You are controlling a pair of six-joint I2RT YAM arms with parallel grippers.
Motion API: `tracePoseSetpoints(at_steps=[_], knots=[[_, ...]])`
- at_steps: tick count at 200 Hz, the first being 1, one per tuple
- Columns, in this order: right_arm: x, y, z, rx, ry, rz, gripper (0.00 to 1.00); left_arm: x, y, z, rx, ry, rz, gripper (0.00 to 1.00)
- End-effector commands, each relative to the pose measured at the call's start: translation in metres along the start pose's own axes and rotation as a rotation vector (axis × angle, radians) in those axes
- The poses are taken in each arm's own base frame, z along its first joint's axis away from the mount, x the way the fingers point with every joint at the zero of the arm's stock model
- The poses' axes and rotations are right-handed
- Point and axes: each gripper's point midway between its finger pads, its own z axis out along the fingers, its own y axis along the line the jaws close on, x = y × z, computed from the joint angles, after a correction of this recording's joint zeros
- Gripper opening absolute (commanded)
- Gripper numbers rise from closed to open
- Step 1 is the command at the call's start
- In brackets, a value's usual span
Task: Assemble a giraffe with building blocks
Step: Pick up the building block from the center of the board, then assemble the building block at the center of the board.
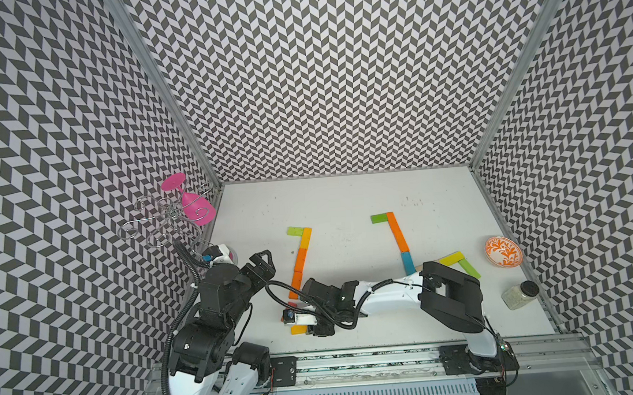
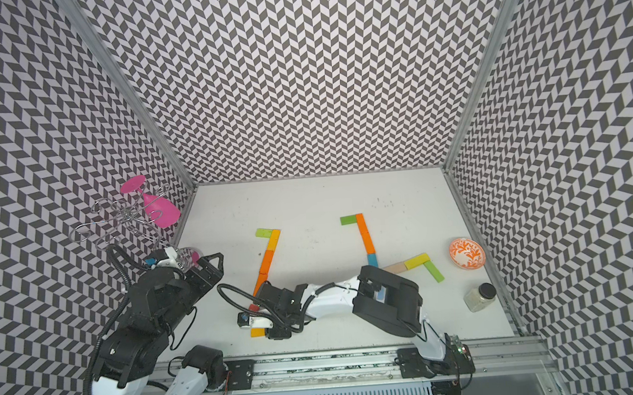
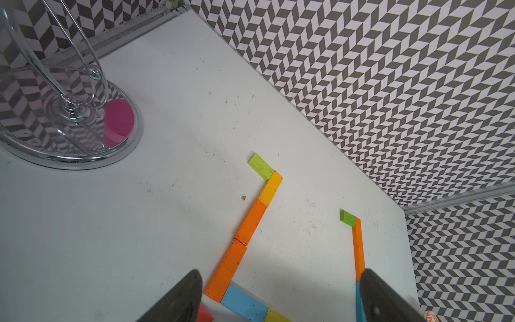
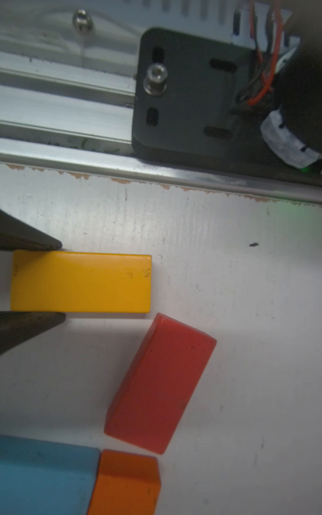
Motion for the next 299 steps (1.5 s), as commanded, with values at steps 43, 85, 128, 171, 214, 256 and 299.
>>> tracePoseSetpoints(at_steps=[43,85,128,171,214,256,299], knots=[[0.020,-0.003,-0.089,0.233,-0.217,0.603,0.11,-0.003,-0.004,-0.003,0.019,-0.022,0.021,0.89],[0.062,0.012,-0.102,0.360,-0.223,0.939,0.12,0.008,-0.012,0.010,0.076,0.008,0.016,0.89],[0.103,0.017,-0.096,0.428,-0.233,1.172,0.13,0.013,-0.016,0.009,0.140,-0.004,0.000,0.88],[0.117,0.013,-0.087,0.478,-0.231,1.244,0.13,0.021,-0.018,0.013,0.177,0.005,-0.002,0.88],[0.124,0.008,-0.080,0.540,-0.184,1.277,0.16,0.021,-0.020,0.014,0.176,-0.001,0.018,0.88],[0.123,0.007,-0.079,0.560,-0.158,1.275,0.36,0.019,-0.021,0.013,0.176,-0.013,0.030,0.89],[0.118,0.007,-0.075,0.558,-0.143,1.258,0.45,0.017,-0.020,0.010,0.171,-0.026,0.036,0.89]])
